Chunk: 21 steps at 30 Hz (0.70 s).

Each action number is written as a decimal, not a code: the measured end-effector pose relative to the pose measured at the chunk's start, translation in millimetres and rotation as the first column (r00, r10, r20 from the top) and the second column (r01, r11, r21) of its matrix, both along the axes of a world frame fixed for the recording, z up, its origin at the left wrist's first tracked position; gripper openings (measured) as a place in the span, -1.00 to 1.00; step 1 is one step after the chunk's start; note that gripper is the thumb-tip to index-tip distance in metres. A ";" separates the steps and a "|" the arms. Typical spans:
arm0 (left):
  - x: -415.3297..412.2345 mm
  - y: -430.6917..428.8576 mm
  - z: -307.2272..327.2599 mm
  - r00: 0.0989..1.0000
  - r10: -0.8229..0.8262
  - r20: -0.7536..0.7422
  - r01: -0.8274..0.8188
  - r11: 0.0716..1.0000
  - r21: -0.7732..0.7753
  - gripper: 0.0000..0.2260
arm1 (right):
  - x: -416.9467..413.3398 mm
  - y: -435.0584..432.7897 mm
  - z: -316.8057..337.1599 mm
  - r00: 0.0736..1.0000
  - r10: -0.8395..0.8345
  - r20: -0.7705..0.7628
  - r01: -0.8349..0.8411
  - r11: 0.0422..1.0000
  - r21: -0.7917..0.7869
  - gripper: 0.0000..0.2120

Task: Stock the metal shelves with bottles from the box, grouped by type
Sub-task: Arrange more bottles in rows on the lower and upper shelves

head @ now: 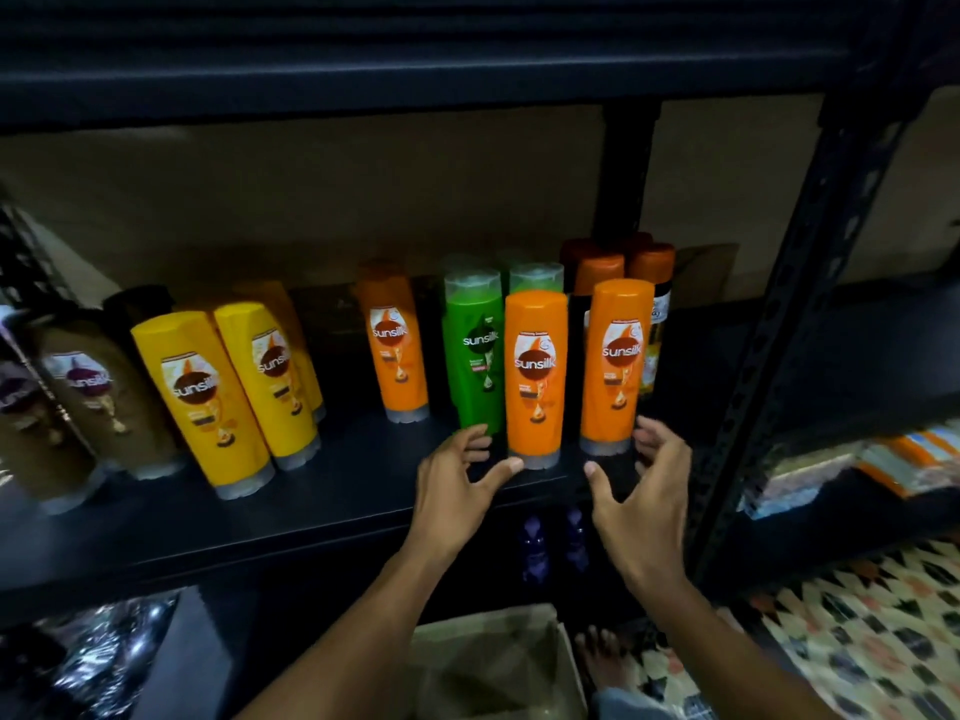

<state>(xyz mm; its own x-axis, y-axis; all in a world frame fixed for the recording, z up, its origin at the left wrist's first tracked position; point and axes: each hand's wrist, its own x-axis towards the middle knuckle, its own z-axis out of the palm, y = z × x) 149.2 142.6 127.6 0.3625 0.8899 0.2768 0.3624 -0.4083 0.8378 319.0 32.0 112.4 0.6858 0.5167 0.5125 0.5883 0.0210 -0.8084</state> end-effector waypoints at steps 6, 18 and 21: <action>-76.6 19.9 9.3 0.995 0.091 0.035 -0.090 0.996 -0.020 -0.55 | -82.4 19.4 11.0 0.950 0.260 0.174 -0.264 0.964 0.002 -0.58; -104.8 125.1 -4.2 0.983 0.174 0.054 -0.172 0.984 -0.035 -0.61 | -153.3 170.8 10.5 0.947 0.317 -0.058 -0.319 0.896 -0.310 -0.07; -88.9 152.4 -3.9 0.981 0.169 0.094 -0.163 0.984 -0.067 -0.59 | -151.5 201.8 1.3 0.967 0.254 -0.023 -0.250 0.926 -0.282 -0.04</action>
<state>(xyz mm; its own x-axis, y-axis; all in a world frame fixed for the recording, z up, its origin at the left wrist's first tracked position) 60.3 295.0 123.7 0.1820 0.9511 0.2496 0.3351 -0.2987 0.8936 167.5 233.8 113.7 0.5081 0.7955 0.3301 0.6045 -0.0564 -0.7946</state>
